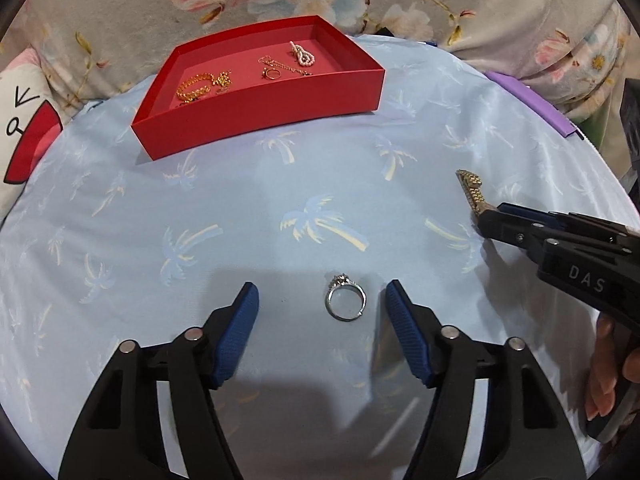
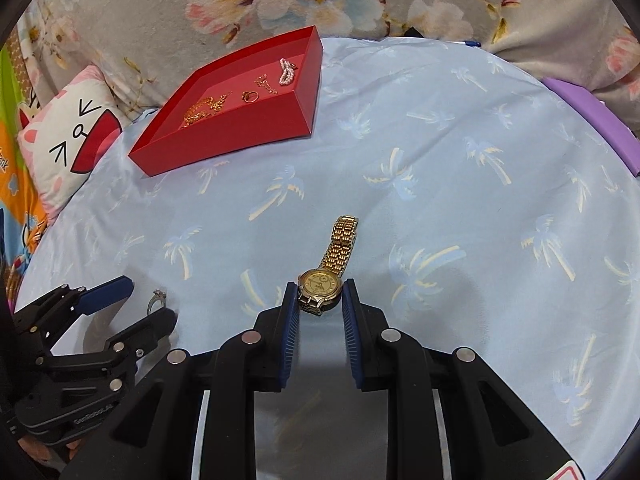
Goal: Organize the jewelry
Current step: 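Grasp the silver ring with the left tool while the right tool holds the watch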
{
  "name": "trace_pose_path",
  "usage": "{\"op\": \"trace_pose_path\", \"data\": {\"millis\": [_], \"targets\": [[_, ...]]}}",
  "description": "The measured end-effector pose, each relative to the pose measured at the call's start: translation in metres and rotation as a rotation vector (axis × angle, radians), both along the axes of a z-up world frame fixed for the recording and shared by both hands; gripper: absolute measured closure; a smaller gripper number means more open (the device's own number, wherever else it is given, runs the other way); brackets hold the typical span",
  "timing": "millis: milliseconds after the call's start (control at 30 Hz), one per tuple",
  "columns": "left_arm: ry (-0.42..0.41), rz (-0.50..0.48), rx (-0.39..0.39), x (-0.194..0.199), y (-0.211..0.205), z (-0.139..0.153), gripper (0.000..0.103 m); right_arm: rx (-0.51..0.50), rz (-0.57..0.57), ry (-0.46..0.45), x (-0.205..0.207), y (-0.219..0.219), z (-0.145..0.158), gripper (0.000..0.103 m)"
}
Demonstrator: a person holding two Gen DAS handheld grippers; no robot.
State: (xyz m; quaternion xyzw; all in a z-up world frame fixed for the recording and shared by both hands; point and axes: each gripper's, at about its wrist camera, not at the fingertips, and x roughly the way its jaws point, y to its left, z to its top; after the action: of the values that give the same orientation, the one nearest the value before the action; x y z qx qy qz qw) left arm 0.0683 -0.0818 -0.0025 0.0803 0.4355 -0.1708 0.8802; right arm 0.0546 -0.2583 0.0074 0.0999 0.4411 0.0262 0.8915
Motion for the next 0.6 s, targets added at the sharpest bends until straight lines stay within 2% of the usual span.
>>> {"op": "trace_pose_path", "data": {"millis": [167,300,333,600], "targets": [[-0.026,-0.008,0.006,-0.0007,0.0010,0.0004,0.066,-0.001,0.002,0.001,-0.0005,0.0000,0.0005,0.082],[-0.031,-0.018,0.003,-0.0021,0.0017,0.0007,0.076,-0.002,0.002,0.000,-0.0006,0.0003,0.0007,0.082],[-0.032,-0.021,0.002,-0.0024,0.0022,0.0008,0.083,-0.001,0.002,-0.001,-0.0010,0.0007,0.0009,0.082],[-0.016,-0.047,-0.032,-0.0061,0.0090,0.0016,0.084,-0.004,0.011,-0.029,-0.0067,0.0042,0.0095,0.082]]}}
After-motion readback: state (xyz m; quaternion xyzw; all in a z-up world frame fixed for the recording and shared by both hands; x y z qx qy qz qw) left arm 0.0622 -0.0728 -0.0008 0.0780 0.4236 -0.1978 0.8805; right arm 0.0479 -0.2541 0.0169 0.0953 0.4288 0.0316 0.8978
